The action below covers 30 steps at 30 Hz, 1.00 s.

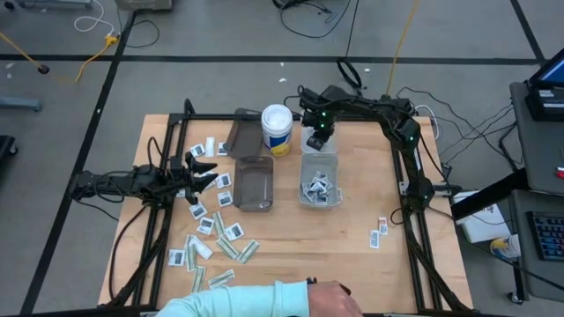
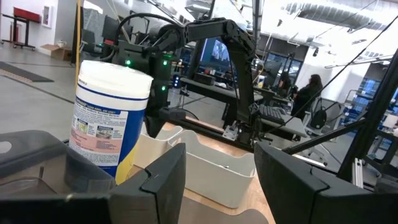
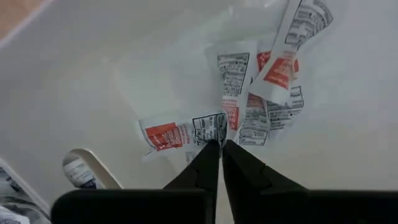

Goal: Pick & Place First Aid Supplies
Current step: Put the ointment pack into the white bin, then put the right ointment pack into the white bin

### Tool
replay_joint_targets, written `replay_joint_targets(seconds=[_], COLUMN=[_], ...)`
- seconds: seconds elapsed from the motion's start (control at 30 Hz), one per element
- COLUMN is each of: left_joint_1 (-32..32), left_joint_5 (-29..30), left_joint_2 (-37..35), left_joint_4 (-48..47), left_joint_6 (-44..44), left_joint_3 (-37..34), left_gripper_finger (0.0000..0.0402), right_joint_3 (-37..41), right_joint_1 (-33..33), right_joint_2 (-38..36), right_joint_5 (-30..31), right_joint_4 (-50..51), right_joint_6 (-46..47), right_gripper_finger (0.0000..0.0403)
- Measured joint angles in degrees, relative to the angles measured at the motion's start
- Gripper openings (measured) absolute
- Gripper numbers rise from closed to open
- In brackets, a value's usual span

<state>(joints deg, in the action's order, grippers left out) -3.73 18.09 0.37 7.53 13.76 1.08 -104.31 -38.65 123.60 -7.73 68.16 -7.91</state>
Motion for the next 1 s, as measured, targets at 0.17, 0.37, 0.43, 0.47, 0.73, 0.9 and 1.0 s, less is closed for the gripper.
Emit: replay_joint_targets(seconds=[0.17,0.37,0.43,0.47,0.73,0.9,1.0], left_joint_1=[0.0,0.0,0.0,0.0,0.0,0.0,0.0], left_joint_5=[0.0,0.0,0.0,0.0,0.0,0.0,0.0], left_joint_2=[0.0,0.0,0.0,0.0,0.0,0.0,0.0], left_joint_4=[0.0,0.0,0.0,0.0,0.0,0.0,0.0], left_joint_6=[0.0,0.0,0.0,0.0,0.0,0.0,0.0], left_joint_3=[0.0,0.0,0.0,0.0,0.0,0.0,0.0], left_gripper_finger=[0.0196,0.0196,0.0196,0.0196,0.0196,0.0196,0.0196], right_joint_3=[0.0,0.0,0.0,0.0,-0.9,0.0,3.9], right_joint_1=[-0.3,-0.3,-0.3,-0.3,-0.3,0.7,1.9], right_joint_2=[0.0,0.0,-0.1,-0.2,-4.2,-8.1,-12.3], right_joint_5=[-2.5,-2.9,-2.9,-2.8,-2.7,-2.6,-2.6], right_joint_4=[-0.1,-0.3,-0.2,-0.3,3.0,5.3,4.4], right_joint_6=[1.6,1.7,0.7,0.5,1.2,4.0,7.4], right_gripper_finger=[0.0081,0.0165,0.0182,0.0188,0.0195,0.0188,0.0185])
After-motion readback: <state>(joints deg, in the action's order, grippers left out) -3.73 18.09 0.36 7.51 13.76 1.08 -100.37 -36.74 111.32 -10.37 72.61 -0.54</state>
